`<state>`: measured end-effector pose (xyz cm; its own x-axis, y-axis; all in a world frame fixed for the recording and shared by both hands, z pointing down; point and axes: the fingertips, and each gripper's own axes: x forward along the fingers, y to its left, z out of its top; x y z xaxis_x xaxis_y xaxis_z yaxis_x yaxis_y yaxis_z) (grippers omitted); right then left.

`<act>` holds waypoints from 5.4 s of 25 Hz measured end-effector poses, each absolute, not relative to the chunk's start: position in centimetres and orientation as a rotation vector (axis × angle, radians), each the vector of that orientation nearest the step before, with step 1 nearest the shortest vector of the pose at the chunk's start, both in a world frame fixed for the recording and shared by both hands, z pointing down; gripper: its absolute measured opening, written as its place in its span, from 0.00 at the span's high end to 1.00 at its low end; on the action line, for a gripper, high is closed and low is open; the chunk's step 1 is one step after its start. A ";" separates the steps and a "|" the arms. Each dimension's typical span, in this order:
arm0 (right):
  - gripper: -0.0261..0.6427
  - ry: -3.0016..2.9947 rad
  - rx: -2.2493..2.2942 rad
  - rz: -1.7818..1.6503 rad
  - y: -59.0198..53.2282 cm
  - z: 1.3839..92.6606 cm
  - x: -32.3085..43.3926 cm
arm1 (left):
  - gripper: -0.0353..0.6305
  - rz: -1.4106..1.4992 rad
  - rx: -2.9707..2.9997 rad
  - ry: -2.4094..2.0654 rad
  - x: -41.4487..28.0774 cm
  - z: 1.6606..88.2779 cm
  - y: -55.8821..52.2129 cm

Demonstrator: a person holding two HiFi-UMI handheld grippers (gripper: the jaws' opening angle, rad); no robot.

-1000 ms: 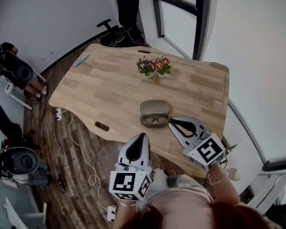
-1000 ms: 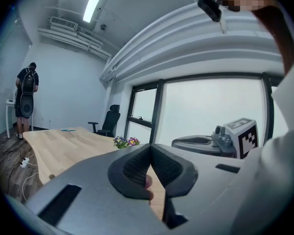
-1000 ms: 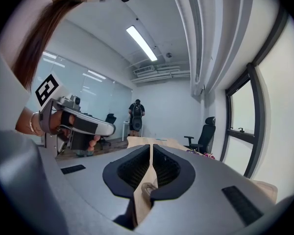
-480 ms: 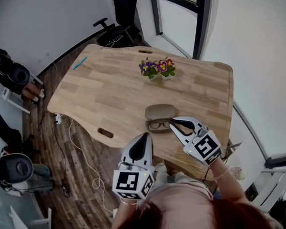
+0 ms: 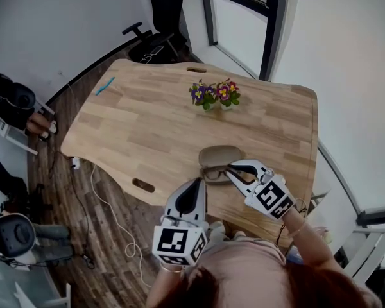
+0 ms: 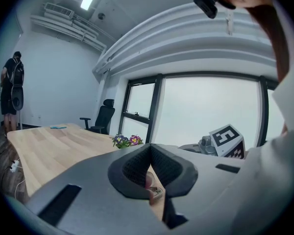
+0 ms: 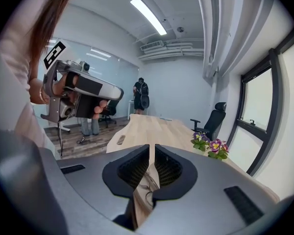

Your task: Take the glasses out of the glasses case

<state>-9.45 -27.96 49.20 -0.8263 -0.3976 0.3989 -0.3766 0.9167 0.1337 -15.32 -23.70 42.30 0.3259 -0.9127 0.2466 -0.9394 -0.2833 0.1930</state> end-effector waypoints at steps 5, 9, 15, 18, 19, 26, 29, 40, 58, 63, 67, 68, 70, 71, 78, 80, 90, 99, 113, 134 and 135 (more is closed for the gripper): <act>0.95 -2.620 0.529 -0.065 -28.7 50.8 -10.3 | 0.95 0.136 2.292 -1.646 -16.0 43.3 -24.6; 0.95 -2.595 0.500 -0.060 -29.2 52.3 -10.8 | 0.95 0.137 2.289 -1.645 -16.5 43.9 -25.2; 0.91 -2.534 0.431 -0.054 -29.7 55.2 -11.3 | 0.95 0.131 2.274 -1.649 -17.3 44.8 -26.0; 0.90 -2.505 0.401 -0.057 -30.0 56.6 -11.5 | 0.95 0.134 2.267 -1.650 -17.6 45.2 -26.4; 0.90 -2.495 0.391 -0.059 -30.1 57.0 -11.5 | 0.95 0.134 2.265 -1.649 -17.7 45.3 -26.5; 0.90 -2.415 0.330 -0.067 -30.7 60.3 -11.4 | 0.95 0.140 2.259 -1.635 -17.9 46.0 -27.6; 0.90 -2.383 0.315 -0.065 -31.1 61.7 -11.2 | 0.95 0.150 2.253 -1.637 -18.2 46.3 -28.2; 0.90 -2.289 0.248 -0.053 -31.8 66.0 -11.3 | 0.95 0.164 2.221 -1.628 -18.9 47.9 -29.3; 0.91 -2.211 0.103 -0.086 -32.1 69.0 -13.1 | 0.95 0.163 2.173 -1.644 -20.3 49.1 -29.8; 0.94 -2.206 0.041 -0.110 -31.9 68.7 -13.1 | 0.95 0.159 2.168 -1.649 -20.7 49.1 -29.7; 0.94 -2.212 0.032 -0.137 -31.7 68.2 -13.1 | 0.95 0.158 2.170 -1.646 -20.8 49.1 -29.6; 0.94 -2.215 0.037 -0.143 -31.7 68.1 -13.1 | 0.95 0.157 2.170 -1.645 -20.8 49.1 -29.5; 0.94 -2.221 0.051 -0.154 -31.7 67.7 -13.2 | 0.95 0.155 2.172 -1.647 -20.7 49.1 -29.4; 0.94 -2.225 0.060 -0.159 -31.7 67.5 -13.2 | 0.95 0.156 2.175 -1.651 -20.8 49.1 -29.4; 0.94 -2.253 0.124 -0.200 -32.0 65.3 -13.2 | 0.95 0.154 2.193 -1.660 -20.6 48.8 -29.1; 0.94 -2.257 0.145 -0.215 -32.1 64.8 -13.1 | 0.95 0.156 2.208 -1.670 -20.6 48.7 -29.0; 0.94 -2.335 0.282 -0.184 -32.1 61.2 -12.2 | 0.95 0.112 2.218 -1.703 -20.4 47.3 -28.6; 0.94 -2.418 0.432 -0.141 -31.6 57.6 -10.9 | 0.95 0.094 2.199 -1.746 -20.2 46.1 -27.9; 0.94 -2.556 0.650 -0.068 -30.2 52.1 -8.4 | 0.95 0.077 2.216 -1.797 -18.5 43.5 -26.3; 0.94 -2.785 0.935 0.008 -26.4 44.1 -2.7 | 0.95 0.026 2.250 -1.873 -15.1 39.9 -22.2; 0.94 -2.800 0.940 0.007 -26.2 43.7 -2.5 | 0.95 0.020 2.252 -1.875 -15.0 39.7 -22.1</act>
